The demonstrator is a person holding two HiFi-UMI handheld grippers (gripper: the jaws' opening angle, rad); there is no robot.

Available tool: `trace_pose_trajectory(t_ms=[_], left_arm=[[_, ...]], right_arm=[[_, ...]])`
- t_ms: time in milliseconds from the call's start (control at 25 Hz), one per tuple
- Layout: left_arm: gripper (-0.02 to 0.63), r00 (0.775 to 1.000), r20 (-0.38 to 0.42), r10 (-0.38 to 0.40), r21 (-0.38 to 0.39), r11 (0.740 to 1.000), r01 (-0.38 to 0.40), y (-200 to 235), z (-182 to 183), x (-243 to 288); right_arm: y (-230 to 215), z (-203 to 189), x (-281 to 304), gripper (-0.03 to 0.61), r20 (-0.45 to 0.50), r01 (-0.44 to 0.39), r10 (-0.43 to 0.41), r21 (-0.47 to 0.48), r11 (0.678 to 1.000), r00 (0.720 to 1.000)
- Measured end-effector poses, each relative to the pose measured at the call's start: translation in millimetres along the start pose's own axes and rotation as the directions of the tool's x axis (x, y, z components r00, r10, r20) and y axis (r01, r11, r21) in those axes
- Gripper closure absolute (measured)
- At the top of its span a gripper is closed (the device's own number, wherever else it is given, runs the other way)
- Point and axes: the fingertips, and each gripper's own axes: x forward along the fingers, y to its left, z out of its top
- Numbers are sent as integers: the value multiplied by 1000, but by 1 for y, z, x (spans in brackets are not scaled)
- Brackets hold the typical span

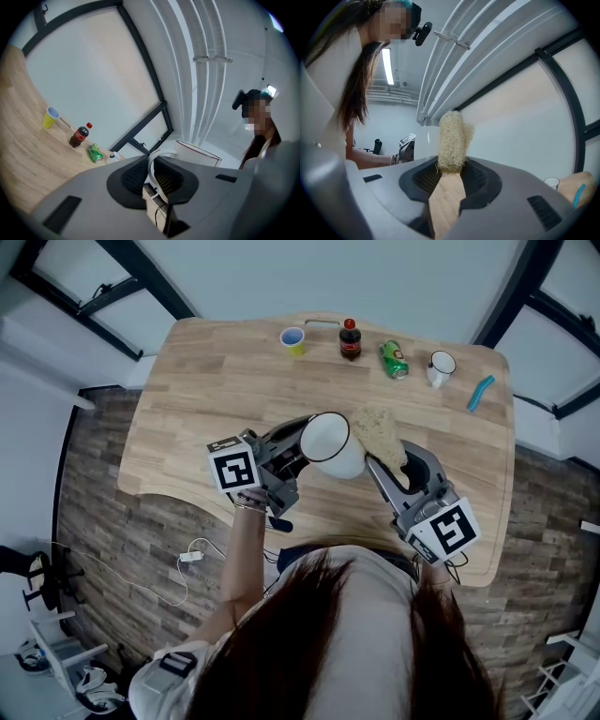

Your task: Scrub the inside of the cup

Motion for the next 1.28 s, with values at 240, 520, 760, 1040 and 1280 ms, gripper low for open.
trace_pose_trajectory(t_ms=[240, 520, 760, 1040, 1280], left_arm=[[561, 998, 21, 61, -35, 998, -61, 10, 1, 2], [561, 995, 9, 95, -34, 995, -95, 15, 1, 1], [561, 991, 14, 136, -48, 990, -135, 20, 2, 0], [562, 987, 16, 162, -54, 986, -160, 23, 2, 1], [562, 982, 25, 187, -70, 980, -185, 26, 3, 2]], right_arm=[[1, 1, 0, 445, 12, 1, -1, 3, 1000, 1000], [5, 1, 2, 445, 21, -23, 23, 7, 1000, 1000], [10, 0, 3, 445, 20, -38, 38, 3, 999, 999], [14, 0, 4, 445, 16, -56, 56, -2, 998, 998], [18, 0, 6, 445, 9, -73, 73, -4, 997, 997]])
